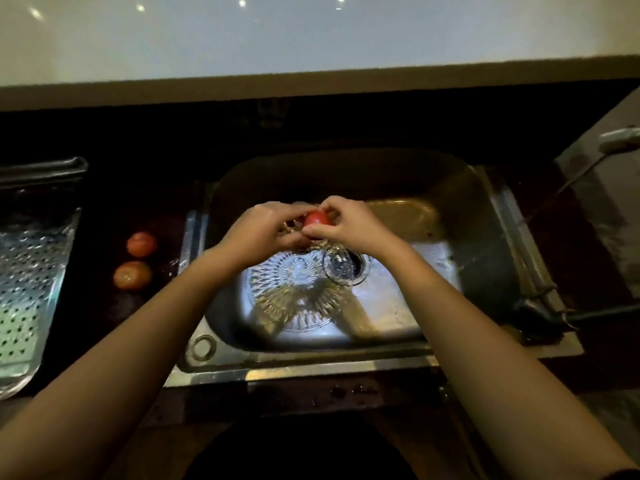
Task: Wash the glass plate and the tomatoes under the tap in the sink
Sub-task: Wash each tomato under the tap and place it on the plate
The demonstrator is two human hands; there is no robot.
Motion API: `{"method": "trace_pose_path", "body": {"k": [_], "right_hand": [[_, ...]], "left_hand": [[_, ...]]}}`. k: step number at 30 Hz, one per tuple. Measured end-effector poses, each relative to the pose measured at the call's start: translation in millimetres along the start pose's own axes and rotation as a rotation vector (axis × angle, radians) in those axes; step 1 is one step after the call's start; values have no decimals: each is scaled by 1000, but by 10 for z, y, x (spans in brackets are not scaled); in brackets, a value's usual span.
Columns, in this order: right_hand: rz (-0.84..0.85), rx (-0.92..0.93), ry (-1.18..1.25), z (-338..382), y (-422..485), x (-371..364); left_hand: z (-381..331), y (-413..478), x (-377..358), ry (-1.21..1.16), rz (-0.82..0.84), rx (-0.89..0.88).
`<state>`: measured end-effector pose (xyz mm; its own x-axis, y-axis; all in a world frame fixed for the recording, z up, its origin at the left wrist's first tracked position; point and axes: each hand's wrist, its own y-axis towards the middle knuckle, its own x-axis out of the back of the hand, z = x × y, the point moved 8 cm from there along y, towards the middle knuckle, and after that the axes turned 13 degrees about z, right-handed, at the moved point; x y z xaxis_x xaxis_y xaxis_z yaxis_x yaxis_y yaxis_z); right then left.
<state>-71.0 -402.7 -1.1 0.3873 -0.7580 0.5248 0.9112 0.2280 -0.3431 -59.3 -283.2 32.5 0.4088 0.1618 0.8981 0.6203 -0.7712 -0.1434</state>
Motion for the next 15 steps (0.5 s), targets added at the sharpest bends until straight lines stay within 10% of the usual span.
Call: {"method": "trace_pose_path", "body": {"k": [5, 15], "right_hand": [[108, 15, 22, -12, 465, -550], [205, -140, -249, -543, 917, -1517]], "left_hand": [[718, -717, -117, 90, -63, 346], [935, -1536, -743, 192, -1, 426]]}}
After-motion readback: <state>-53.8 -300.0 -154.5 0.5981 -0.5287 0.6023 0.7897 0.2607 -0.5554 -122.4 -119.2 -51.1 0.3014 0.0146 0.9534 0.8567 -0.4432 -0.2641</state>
